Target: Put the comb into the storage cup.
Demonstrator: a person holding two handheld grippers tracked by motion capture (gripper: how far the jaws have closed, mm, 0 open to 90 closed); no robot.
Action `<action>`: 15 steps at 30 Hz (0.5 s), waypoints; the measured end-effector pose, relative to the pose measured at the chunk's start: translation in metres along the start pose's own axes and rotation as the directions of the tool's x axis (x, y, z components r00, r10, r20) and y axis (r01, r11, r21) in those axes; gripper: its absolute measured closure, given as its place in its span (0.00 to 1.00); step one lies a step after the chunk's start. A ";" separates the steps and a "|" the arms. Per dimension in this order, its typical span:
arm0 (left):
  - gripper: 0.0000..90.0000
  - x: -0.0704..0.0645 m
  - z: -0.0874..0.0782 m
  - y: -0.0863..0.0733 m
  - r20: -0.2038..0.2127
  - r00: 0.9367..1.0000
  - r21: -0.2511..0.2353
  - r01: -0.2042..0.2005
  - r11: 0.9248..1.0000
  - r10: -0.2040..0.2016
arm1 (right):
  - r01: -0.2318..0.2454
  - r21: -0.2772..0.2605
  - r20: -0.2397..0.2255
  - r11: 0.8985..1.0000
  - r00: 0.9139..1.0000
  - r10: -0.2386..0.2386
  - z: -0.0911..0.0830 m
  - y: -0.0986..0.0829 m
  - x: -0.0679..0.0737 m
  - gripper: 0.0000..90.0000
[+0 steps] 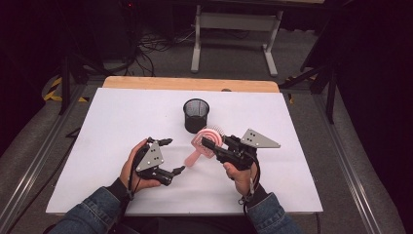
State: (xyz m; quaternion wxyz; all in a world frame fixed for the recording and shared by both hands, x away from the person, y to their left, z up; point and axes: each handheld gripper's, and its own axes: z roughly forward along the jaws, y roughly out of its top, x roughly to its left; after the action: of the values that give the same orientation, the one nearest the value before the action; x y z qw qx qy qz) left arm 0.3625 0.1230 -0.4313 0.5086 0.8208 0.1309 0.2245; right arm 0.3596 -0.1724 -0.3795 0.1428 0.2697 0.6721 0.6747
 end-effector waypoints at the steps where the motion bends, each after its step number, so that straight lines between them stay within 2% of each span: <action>1: 0.08 0.001 -0.002 -0.001 -0.001 1.000 -0.006 0.002 1.000 -0.002 | -0.002 0.000 0.000 1.000 1.000 0.002 0.000 0.000 -0.001 0.71; 6: 0.08 0.007 -0.010 -0.004 -0.012 1.000 -0.008 0.006 1.000 -0.006 | 0.005 -0.002 0.020 1.000 1.000 -0.005 -0.003 0.001 -0.003 0.71; 9: 0.08 0.010 -0.015 -0.008 -0.016 0.999 -0.013 0.027 1.000 -0.028 | 0.009 -0.006 0.027 1.000 1.000 -0.008 -0.005 0.002 -0.004 0.71; 15: 0.07 0.014 -0.026 -0.013 -0.020 0.999 -0.021 0.027 0.999 -0.027 | 0.019 -0.010 0.041 1.000 0.999 -0.018 -0.008 0.004 -0.004 0.71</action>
State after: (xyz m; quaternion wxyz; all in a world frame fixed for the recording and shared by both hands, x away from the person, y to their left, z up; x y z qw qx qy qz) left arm 0.3616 0.1553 -0.4296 0.5186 0.8115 0.1448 0.2272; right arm 0.3596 -0.1812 -0.3755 0.1641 0.2763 0.6680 0.6712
